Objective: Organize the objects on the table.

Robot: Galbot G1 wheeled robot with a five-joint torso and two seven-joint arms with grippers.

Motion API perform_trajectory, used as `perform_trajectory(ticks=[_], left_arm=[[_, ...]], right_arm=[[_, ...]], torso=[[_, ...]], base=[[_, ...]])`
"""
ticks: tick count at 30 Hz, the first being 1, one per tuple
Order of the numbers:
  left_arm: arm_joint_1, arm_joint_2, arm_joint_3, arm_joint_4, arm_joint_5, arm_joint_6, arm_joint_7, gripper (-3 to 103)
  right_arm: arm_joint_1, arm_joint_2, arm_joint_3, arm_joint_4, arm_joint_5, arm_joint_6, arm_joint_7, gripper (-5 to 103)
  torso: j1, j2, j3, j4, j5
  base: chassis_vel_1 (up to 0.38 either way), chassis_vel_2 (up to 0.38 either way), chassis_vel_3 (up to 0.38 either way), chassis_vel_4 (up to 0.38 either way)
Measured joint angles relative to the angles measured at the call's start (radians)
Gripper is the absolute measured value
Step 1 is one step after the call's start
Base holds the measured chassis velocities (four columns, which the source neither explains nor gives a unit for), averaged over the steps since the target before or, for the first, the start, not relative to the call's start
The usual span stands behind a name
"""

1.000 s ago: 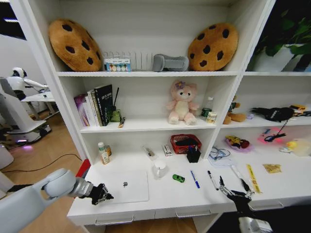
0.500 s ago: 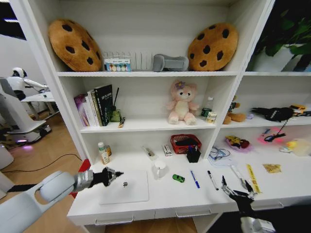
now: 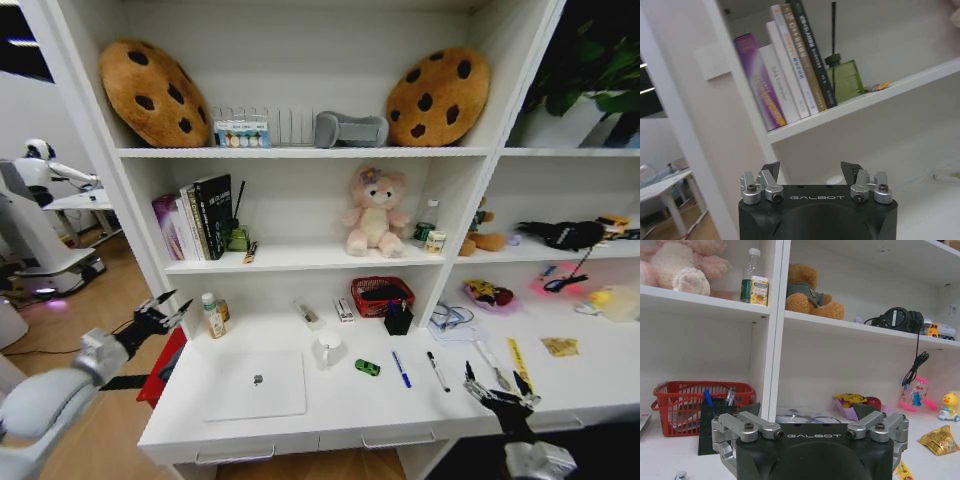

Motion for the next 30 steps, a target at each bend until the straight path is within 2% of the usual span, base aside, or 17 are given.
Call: perform_trajectory(ticks=[1,2,3,6,7,9,10,13,14,16,17,19,22,26,30], left_arm=[[0.000,0.000,0.000,0.000,0.000,0.000,0.000,72],[0.040,-0.076,-0.030,-0.032,0.001,-0.003,-0.028,77],[0.062,-0.110,-0.044,-0.050,0.000,0.003,-0.039,82],[0.076,-0.129,-0.052,-0.062,-0.002,0.005,-0.045,82],[0.092,-0.149,-0.062,-0.077,-0.005,0.009,-0.052,93],[0.154,-0.206,-0.092,-0.135,-0.032,0.038,-0.073,99],[0.154,-0.206,-0.092,-0.135,-0.032,0.038,-0.073,99],[0.235,-0.278,-0.123,-0.230,-0.078,0.073,-0.092,100],[0.235,-0.278,-0.123,-0.230,-0.078,0.073,-0.092,100],[0.291,-0.353,-0.125,-0.309,-0.117,0.096,-0.105,100],[0.291,-0.353,-0.125,-0.309,-0.117,0.096,-0.105,100],[0.303,-0.397,-0.113,-0.352,-0.153,0.125,-0.137,100],[0.294,-0.420,-0.093,-0.366,-0.168,0.150,-0.168,100],[0.283,-0.436,-0.070,-0.367,-0.159,0.160,-0.175,100],[0.269,-0.448,-0.040,-0.354,-0.105,0.166,-0.166,100]], right_arm=[[0.000,0.000,0.000,0.000,0.000,0.000,0.000,100],[-0.004,0.007,-0.003,0.008,-0.001,-0.001,0.003,100],[-0.006,0.009,-0.006,0.009,-0.003,-0.001,0.003,100],[-0.008,0.010,-0.007,0.009,-0.005,-0.001,0.003,100],[-0.011,0.012,-0.009,0.009,-0.008,-0.001,0.003,100],[-0.021,0.018,-0.015,0.009,-0.012,0.003,0.000,100],[-0.021,0.018,-0.015,0.009,-0.012,0.003,0.000,100],[-0.044,0.032,-0.017,0.018,-0.018,0.011,-0.006,100],[-0.044,0.032,-0.017,0.018,-0.018,0.011,-0.006,100],[-0.068,0.039,-0.013,0.029,-0.020,0.016,-0.018,100],[-0.068,0.039,-0.013,0.029,-0.020,0.016,-0.018,100],[-0.078,0.047,-0.011,0.031,-0.025,0.022,-0.022,100],[-0.083,0.053,-0.018,0.035,-0.032,0.023,-0.023,100],[-0.087,0.053,-0.030,0.045,-0.038,0.022,-0.025,100],[-0.085,0.038,-0.052,0.073,-0.038,0.005,-0.024,100]], torso=[[0.000,0.000,0.000,0.0000,0.0000],[0.000,0.000,0.000,-0.0004,-0.0002],[0.000,0.000,0.000,-0.0002,-0.0005],[0.000,0.000,0.000,0.0000,-0.0004],[0.000,0.000,0.000,0.0002,-0.0001],[0.000,0.000,0.000,-0.0002,0.0000],[0.000,0.000,0.000,-0.0002,0.0000],[0.000,0.000,0.000,-0.0002,0.0001],[0.000,0.000,0.000,-0.0002,0.0001],[0.000,0.000,0.000,-0.0003,0.0001],[0.000,0.000,0.000,-0.0003,0.0001],[0.000,0.000,0.000,-0.0003,0.0003],[0.000,0.000,0.000,-0.0004,0.0002],[0.000,0.000,0.000,-0.0004,-0.0001],[0.000,0.000,0.000,-0.0004,-0.0001]], base=[[0.000,0.000,0.000,0.000],[0.000,0.000,0.000,0.000],[0.000,0.000,0.000,0.000],[0.000,0.000,0.000,0.000],[0.000,0.000,0.000,0.000],[0.000,0.000,0.000,0.000],[0.000,0.000,0.000,0.000],[0.000,0.000,0.000,0.000],[0.000,0.000,0.000,0.000],[0.000,0.000,0.000,0.000],[0.000,0.000,0.000,0.000],[0.000,0.000,0.000,0.000],[0.000,0.000,0.000,0.000],[0.000,0.000,0.000,0.000],[0.000,0.000,0.000,0.000]])
